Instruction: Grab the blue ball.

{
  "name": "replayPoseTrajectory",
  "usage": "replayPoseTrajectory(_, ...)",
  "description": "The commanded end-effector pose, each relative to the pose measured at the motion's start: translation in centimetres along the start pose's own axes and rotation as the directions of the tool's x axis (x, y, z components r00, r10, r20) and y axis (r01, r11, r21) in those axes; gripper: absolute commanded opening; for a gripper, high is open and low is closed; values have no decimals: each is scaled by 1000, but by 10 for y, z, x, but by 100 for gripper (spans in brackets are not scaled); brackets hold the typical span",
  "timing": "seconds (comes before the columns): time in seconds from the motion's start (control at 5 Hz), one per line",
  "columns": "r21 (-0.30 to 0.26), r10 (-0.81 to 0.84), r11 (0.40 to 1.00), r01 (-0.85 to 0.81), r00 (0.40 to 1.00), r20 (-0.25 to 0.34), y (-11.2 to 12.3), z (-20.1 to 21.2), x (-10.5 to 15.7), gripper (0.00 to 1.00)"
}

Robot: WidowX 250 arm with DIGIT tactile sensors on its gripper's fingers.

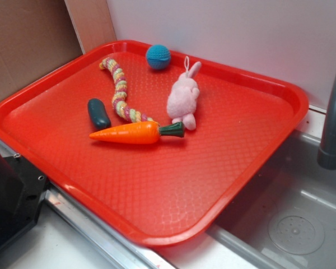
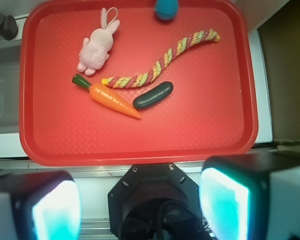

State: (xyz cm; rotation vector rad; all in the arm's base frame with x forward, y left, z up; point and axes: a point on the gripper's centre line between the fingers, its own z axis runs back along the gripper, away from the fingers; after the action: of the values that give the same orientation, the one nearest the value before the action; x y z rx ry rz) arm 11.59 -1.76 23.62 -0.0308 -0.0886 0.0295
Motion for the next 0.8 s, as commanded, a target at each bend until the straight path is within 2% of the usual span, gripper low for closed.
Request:
replayPoseTrajectory(0.0,0,0,1000,0,1000,0,0,0,0,100)
replayPoseTrajectory(0.2,-25,29,999,-27,996,85,8,-16,16,100)
replayPoseTrajectory(0.4,1,71,997,-72,986,154,17,-34,38,100)
replayPoseTrajectory(0.6,-25,81,997,-77,974,212,30,-53,64,100)
